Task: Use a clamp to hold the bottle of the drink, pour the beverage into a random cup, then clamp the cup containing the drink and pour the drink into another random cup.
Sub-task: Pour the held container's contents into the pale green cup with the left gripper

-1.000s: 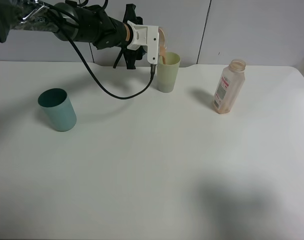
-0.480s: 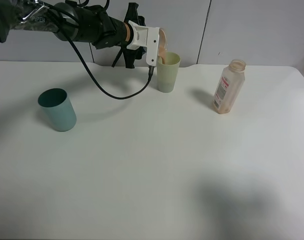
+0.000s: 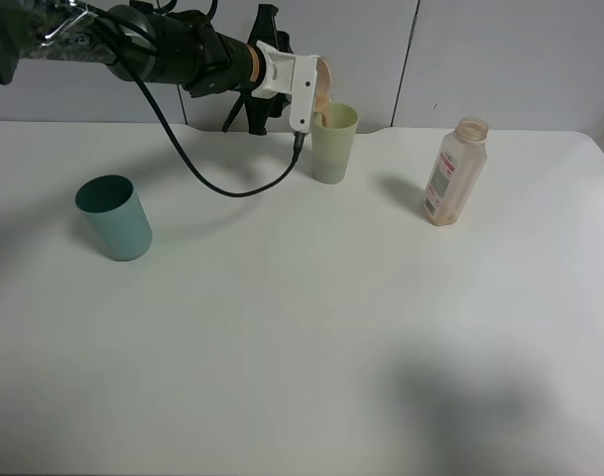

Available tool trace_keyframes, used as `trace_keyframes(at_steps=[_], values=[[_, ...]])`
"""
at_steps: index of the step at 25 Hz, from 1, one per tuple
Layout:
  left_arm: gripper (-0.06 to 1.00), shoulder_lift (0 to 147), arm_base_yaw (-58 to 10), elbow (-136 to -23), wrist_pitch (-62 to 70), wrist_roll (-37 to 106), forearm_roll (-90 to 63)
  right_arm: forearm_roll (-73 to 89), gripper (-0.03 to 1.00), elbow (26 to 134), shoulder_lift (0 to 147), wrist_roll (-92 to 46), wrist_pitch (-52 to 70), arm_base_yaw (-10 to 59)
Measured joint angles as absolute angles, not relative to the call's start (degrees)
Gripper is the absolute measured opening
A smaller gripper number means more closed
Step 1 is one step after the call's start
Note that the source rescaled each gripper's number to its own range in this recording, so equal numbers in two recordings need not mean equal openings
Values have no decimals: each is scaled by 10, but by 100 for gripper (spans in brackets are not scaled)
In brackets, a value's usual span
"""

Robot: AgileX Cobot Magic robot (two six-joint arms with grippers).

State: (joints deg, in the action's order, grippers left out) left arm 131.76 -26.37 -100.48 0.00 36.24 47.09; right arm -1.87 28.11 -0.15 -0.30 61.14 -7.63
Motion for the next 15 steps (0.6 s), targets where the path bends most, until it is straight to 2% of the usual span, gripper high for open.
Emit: trace_keyframes(at_steps=[15], values=[[2,1318,-264,-1005,-12,402,473,-19,100,281,-2,-3,611,-76]])
